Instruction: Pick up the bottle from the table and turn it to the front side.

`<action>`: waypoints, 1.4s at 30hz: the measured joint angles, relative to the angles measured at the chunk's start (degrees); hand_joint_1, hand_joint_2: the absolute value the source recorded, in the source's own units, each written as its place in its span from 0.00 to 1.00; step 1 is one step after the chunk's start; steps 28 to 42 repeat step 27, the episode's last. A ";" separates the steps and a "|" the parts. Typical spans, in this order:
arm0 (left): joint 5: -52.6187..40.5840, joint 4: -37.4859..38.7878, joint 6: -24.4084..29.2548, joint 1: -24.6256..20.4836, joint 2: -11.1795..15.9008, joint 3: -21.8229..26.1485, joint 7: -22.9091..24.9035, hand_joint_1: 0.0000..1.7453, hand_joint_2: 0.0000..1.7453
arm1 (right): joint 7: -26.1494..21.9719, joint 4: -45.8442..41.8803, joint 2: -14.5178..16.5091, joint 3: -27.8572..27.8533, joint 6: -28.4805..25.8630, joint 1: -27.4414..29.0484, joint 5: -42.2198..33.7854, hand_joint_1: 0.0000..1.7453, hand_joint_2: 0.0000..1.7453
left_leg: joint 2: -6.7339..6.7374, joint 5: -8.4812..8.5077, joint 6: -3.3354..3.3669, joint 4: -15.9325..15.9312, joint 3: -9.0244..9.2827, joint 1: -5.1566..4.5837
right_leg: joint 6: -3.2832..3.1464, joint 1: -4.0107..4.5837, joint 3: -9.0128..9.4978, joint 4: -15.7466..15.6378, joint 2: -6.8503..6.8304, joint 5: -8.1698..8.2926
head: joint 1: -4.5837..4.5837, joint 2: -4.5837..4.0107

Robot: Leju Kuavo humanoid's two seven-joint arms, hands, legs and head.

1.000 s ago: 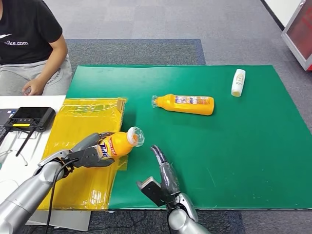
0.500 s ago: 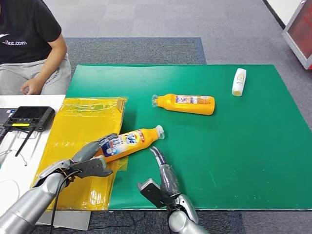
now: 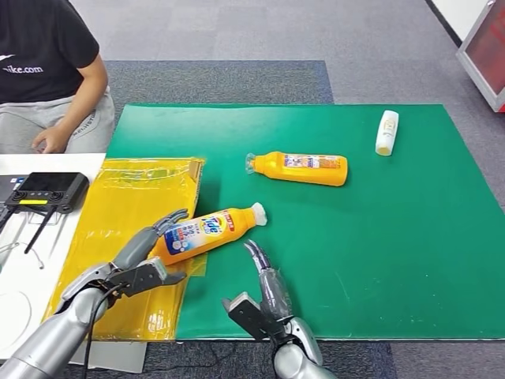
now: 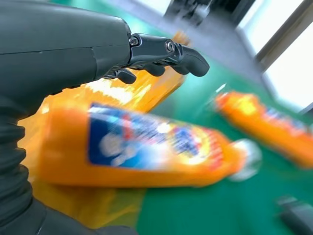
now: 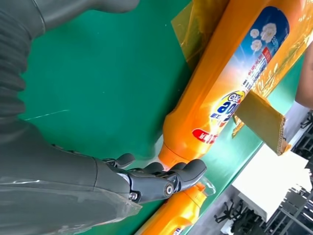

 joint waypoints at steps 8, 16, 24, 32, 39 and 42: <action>10.42 -14.77 -0.01 9.08 -5.59 4.30 -5.30 0.00 1.00 | 0.87 -1.15 -0.59 -0.09 -0.61 1.45 0.50 0.00 1.00 | 0.01 -0.17 0.07 0.00 -0.04 -0.01 | 0.08 -0.02 -0.02 -0.02 0.00 -0.08 | 0.02 0.00; 8.78 -20.51 2.88 15.10 -7.84 5.25 -7.44 0.00 1.00 | 1.54 -1.88 -0.99 -0.21 -0.94 2.54 1.26 0.00 1.00 | 0.01 -0.20 0.07 0.00 -0.04 0.00 | 0.11 0.00 0.00 -0.02 0.00 -0.17 | 0.01 0.00; 12.72 -24.09 2.31 17.41 -9.71 5.37 -13.76 0.00 1.00 | 1.37 -1.90 -0.99 -0.22 -0.80 2.55 2.10 0.00 1.00 | 0.01 -0.21 0.08 0.00 -0.04 -0.01 | 0.12 -0.01 0.02 -0.02 -0.01 -0.16 | 0.01 0.00; 16.26 -25.70 0.64 18.10 -10.51 5.53 -15.50 0.00 1.00 | 1.04 -1.90 -0.99 -0.22 -0.64 2.52 2.11 0.00 1.00 | 0.01 -0.22 0.09 0.00 -0.04 -0.01 | 0.12 -0.02 0.02 -0.02 -0.01 -0.17 | 0.01 0.00; 16.26 -25.70 0.64 18.10 -10.51 5.53 -15.50 0.00 1.00 | 1.04 -1.90 -0.99 -0.22 -0.64 2.52 2.11 0.00 1.00 | 0.01 -0.22 0.09 0.00 -0.04 -0.01 | 0.12 -0.02 0.02 -0.02 -0.01 -0.17 | 0.01 0.00; 16.26 -25.70 0.64 18.10 -10.51 5.53 -15.50 0.00 1.00 | 1.04 -1.90 -0.99 -0.22 -0.64 2.52 2.11 0.00 1.00 | 0.01 -0.22 0.09 0.00 -0.04 -0.01 | 0.12 -0.02 0.02 -0.02 -0.01 -0.17 | 0.01 0.00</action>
